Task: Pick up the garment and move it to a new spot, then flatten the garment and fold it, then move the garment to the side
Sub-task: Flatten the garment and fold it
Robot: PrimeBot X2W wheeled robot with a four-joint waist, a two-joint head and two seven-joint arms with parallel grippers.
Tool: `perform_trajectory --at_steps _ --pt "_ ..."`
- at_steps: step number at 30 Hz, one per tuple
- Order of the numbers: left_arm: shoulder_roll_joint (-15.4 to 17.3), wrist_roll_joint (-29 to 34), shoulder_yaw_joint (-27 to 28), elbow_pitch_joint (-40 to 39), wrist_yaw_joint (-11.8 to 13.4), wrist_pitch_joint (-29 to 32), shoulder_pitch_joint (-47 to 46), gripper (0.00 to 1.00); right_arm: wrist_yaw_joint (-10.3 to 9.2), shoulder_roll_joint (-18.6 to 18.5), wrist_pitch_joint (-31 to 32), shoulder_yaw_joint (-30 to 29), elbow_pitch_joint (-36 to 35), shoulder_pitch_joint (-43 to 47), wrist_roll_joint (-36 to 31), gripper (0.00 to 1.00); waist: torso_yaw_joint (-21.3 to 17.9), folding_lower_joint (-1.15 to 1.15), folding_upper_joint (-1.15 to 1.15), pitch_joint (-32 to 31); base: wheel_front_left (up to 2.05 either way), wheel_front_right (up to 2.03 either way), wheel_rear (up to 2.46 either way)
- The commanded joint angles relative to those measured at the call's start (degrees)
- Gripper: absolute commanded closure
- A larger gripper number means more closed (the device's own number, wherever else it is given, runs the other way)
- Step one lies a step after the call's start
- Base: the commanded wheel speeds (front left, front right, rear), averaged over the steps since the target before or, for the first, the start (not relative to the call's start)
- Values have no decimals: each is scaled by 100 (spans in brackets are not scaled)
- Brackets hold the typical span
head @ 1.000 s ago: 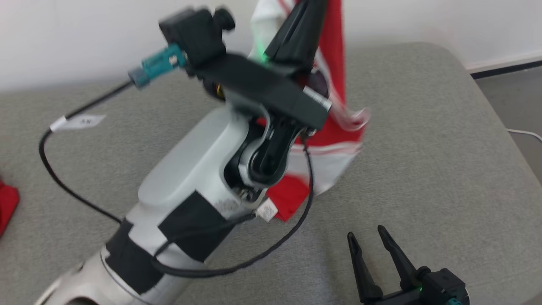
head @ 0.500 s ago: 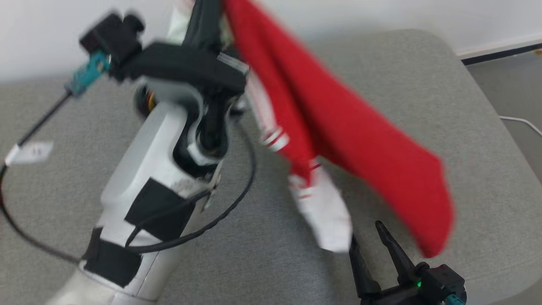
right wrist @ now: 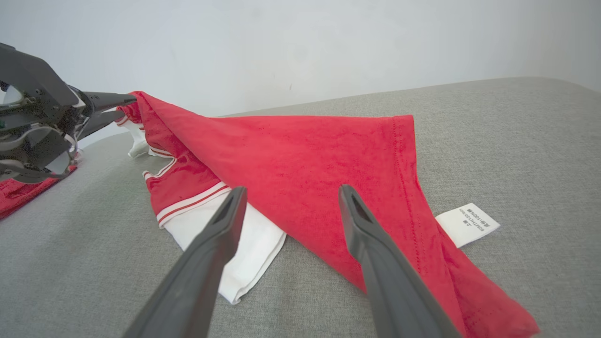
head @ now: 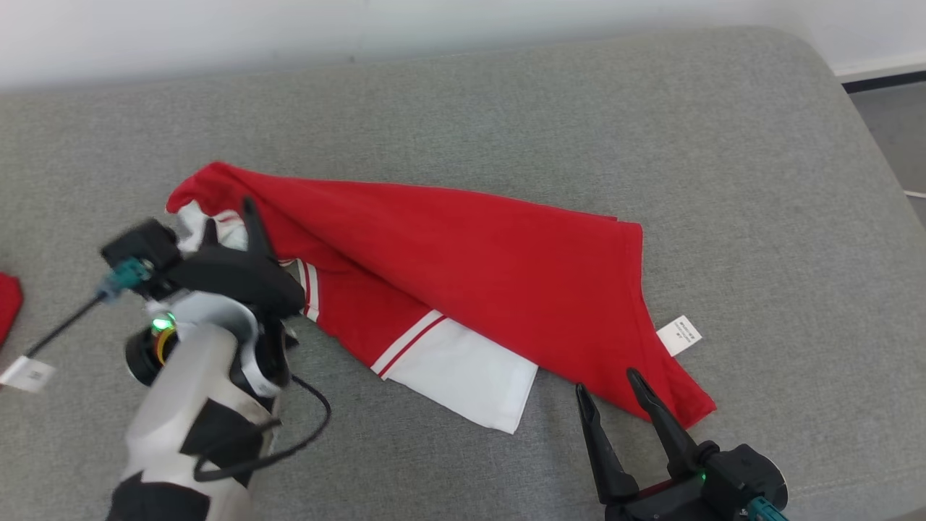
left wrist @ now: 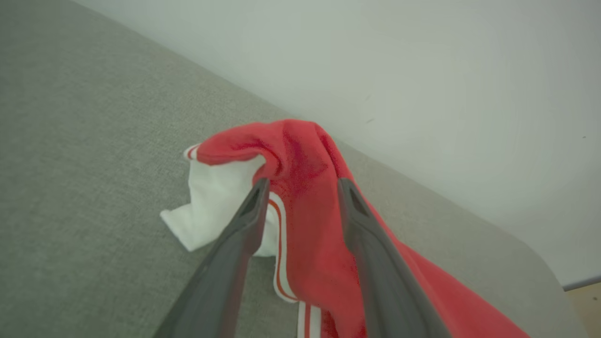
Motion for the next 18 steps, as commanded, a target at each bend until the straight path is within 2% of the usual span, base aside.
perform_trajectory --at_steps 1,3,7,10,12,18 --pt "-21 45 -38 59 -37 31 54 0 6 -6 3 -5 -13 41 -53 0 73 0 -1 -33 0 0 0" --pt "-91 106 -242 343 -163 306 165 0 6 -6 23 -47 -26 72 -61 0 172 0 -1 -84 0 0 0" --pt "-237 241 -607 489 -462 487 337 0 6 -6 47 -113 -48 130 -63 0 408 0 -1 -215 0 0 0" --pt "-301 360 -890 410 -529 517 568 0 6 -6 47 -99 -50 180 -36 0 533 0 -1 -339 0 0 0" --pt "-335 422 -1060 314 -518 527 758 0 6 -7 51 -86 -37 212 3 0 579 0 -1 -415 0 0 0" --pt "-379 534 -1478 29 -269 595 1242 0 6 -8 40 -28 -28 237 76 0 499 0 -1 -490 0 0 0"
